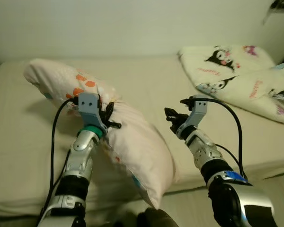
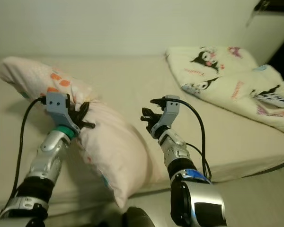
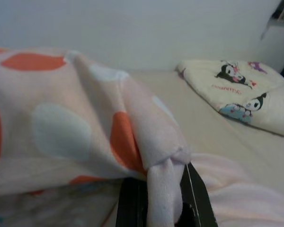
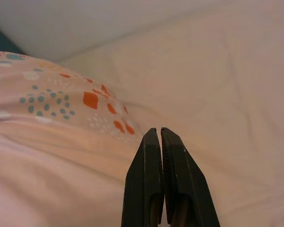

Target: Clean up the room

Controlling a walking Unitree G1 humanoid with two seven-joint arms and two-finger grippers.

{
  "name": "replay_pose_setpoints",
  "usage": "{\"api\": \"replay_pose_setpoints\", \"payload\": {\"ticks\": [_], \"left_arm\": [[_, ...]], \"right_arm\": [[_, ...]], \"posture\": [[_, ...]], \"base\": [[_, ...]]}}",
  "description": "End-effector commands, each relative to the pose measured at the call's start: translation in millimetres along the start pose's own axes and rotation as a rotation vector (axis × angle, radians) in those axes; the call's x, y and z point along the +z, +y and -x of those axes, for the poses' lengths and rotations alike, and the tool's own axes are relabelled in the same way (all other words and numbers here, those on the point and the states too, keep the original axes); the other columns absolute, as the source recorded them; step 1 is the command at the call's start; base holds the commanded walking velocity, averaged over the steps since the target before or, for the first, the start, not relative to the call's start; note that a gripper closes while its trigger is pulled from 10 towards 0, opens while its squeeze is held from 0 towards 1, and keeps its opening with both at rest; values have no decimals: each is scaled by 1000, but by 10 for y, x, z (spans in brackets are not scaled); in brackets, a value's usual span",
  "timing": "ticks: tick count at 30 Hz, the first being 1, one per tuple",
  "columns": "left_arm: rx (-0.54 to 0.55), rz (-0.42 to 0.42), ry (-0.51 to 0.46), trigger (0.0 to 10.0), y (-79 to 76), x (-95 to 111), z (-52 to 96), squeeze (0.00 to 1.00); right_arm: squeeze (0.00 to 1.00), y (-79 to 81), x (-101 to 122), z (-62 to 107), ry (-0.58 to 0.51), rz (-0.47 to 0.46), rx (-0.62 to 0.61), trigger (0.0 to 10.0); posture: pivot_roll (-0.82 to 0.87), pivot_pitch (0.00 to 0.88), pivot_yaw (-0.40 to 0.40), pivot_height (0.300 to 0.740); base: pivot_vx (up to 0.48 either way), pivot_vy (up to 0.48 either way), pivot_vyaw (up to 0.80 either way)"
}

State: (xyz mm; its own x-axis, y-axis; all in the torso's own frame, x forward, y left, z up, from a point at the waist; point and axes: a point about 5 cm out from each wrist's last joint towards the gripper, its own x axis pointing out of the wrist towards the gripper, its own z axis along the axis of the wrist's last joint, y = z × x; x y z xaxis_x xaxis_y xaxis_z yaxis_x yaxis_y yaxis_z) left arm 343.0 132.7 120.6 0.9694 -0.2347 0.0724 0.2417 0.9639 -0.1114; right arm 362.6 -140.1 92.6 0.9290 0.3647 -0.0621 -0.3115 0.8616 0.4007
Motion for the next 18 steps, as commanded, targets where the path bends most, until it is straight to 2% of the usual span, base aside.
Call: {"api": "replay_pose_setpoints", "payload": {"ticks": [1, 18], "left_arm": [[-28, -22, -88, 10000, -30, 167, -47, 0], [-52, -26, -83, 10000, -71, 166, -78, 0]], "right_arm": [[0, -4, -6, 5, -5, -15, -3, 10000], [0, -40, 8, 22, -16, -20, -19, 10000]], "posture": [[-117, 0, 8, 740], [-125, 0, 14, 740]], "base": [[0, 401, 0], [0, 400, 0]]}}
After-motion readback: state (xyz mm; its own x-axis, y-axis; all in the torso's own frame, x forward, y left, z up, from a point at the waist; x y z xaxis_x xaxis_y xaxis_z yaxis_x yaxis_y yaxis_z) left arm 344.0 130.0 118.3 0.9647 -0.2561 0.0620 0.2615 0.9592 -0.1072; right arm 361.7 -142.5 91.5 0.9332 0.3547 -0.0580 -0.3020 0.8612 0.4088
